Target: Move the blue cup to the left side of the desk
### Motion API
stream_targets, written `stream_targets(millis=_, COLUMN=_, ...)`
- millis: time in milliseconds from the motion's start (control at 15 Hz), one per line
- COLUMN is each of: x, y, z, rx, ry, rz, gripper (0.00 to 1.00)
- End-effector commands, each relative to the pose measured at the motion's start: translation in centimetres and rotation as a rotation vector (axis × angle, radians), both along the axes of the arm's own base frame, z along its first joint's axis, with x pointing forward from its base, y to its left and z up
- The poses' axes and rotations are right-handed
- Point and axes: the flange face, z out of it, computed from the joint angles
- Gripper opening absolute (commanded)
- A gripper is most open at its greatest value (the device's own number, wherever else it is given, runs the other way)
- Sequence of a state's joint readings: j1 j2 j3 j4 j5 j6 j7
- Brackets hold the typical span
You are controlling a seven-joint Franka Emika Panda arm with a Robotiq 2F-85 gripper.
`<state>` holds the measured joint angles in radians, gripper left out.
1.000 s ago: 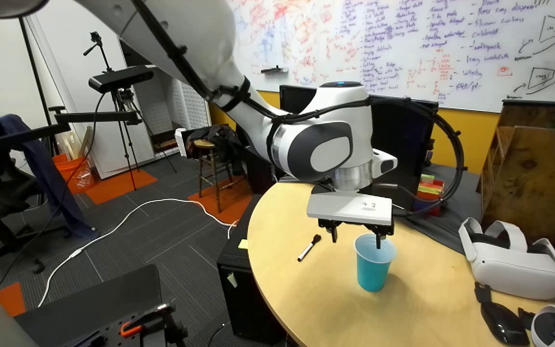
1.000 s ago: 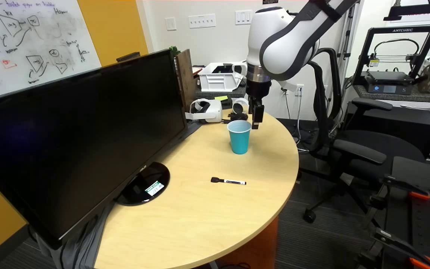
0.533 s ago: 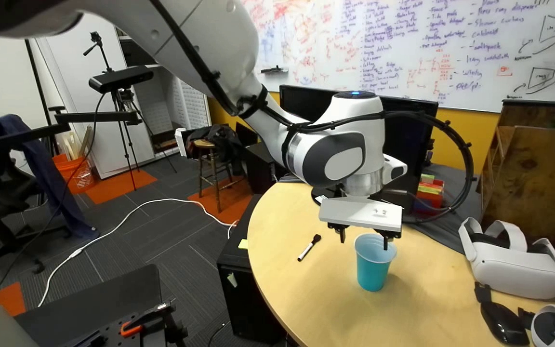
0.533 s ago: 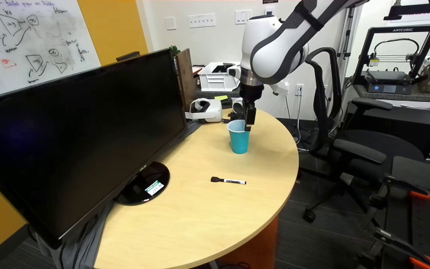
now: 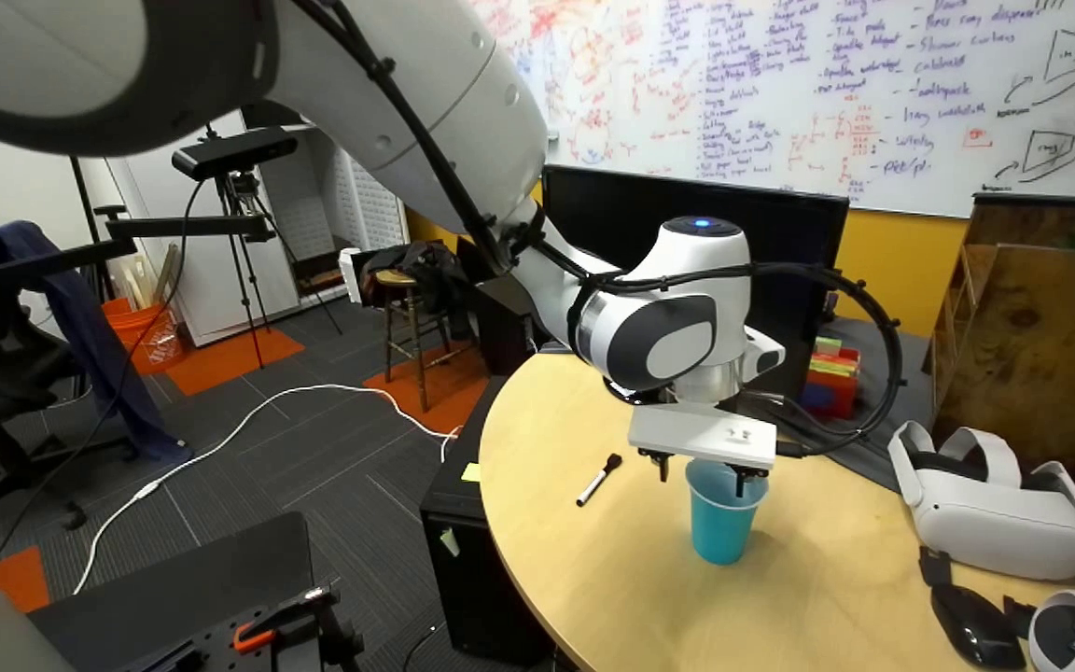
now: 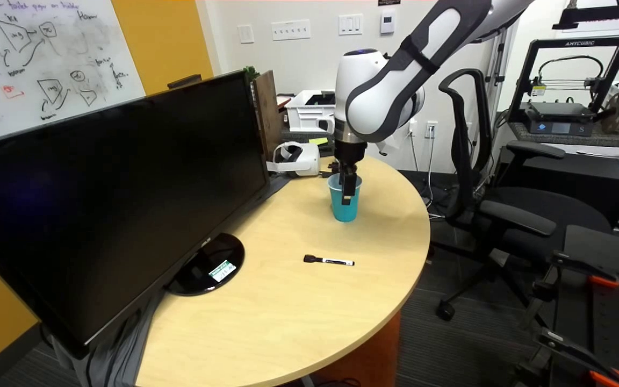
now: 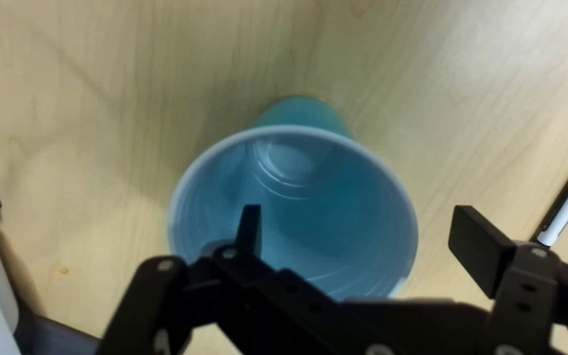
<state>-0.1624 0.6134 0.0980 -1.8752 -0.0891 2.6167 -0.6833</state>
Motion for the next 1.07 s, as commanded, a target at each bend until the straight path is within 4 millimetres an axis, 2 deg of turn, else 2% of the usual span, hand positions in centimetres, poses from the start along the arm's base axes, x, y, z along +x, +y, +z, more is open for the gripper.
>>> stream_targets(millis=0, x=1.3, y=0.0, z=-0.5, rx=0.022, ry=0.004, rz=0.021, gripper=0.72)
stream_targets(millis=67, x=1.4, y=0.1, z=-0.6, rx=0.021, ry=0.004, rz=0.023, gripper=0.69)
stream_targets(millis=600, x=1.6, y=0.8, z=-0.4, rx=0.012, ry=-0.007, rz=0.025, gripper=0.07)
stream_targets(millis=667, x=1.6, y=0.7, z=-0.3, rx=0.013, ry=-0.007, rz=0.024, gripper=0.02)
stream_targets(millis=1000, x=1.6, y=0.4, z=0.7, rx=0.002, ry=-0.017, rz=-0.001, gripper=0.01)
